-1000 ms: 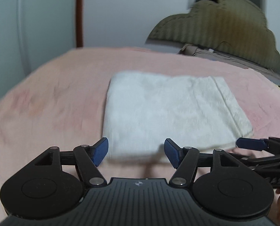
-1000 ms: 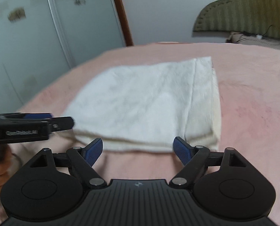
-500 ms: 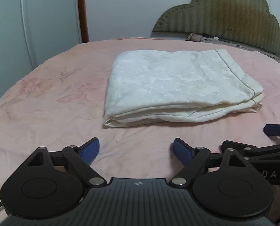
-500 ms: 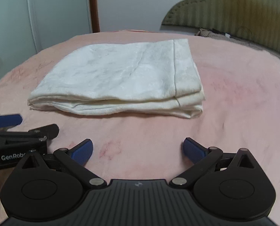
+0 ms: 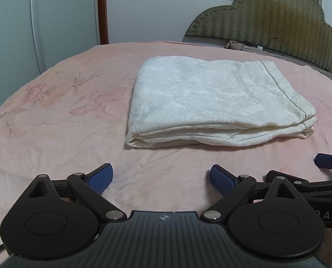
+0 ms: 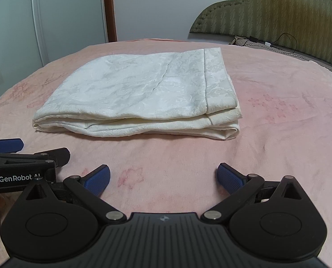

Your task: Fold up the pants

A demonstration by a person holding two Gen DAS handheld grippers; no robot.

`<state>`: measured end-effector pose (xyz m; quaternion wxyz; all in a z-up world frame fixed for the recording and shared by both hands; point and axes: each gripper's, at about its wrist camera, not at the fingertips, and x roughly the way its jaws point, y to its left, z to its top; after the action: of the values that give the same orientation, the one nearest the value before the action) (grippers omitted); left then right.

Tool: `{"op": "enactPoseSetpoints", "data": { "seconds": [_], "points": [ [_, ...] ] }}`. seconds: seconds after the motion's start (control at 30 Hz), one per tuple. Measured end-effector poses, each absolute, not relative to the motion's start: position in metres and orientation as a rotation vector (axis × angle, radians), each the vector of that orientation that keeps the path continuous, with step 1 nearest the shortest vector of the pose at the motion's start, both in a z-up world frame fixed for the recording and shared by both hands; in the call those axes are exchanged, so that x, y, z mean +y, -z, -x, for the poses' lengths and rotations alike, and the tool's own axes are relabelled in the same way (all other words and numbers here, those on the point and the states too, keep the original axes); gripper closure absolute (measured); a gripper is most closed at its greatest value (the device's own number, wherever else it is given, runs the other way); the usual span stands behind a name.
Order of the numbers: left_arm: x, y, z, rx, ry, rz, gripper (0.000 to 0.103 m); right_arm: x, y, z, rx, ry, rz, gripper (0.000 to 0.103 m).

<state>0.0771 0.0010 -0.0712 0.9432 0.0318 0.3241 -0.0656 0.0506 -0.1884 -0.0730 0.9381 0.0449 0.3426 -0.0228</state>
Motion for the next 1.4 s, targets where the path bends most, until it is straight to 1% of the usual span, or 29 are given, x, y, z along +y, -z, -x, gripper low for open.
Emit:
{"op": "enactPoseSetpoints", "data": {
  "seconds": [1.4],
  "points": [
    [0.0059,0.0706,-0.0759,0.649,0.148,-0.014,0.008,-0.1889,0.0730,-0.0501,0.700,0.047,-0.089,0.000]
  ]
}}
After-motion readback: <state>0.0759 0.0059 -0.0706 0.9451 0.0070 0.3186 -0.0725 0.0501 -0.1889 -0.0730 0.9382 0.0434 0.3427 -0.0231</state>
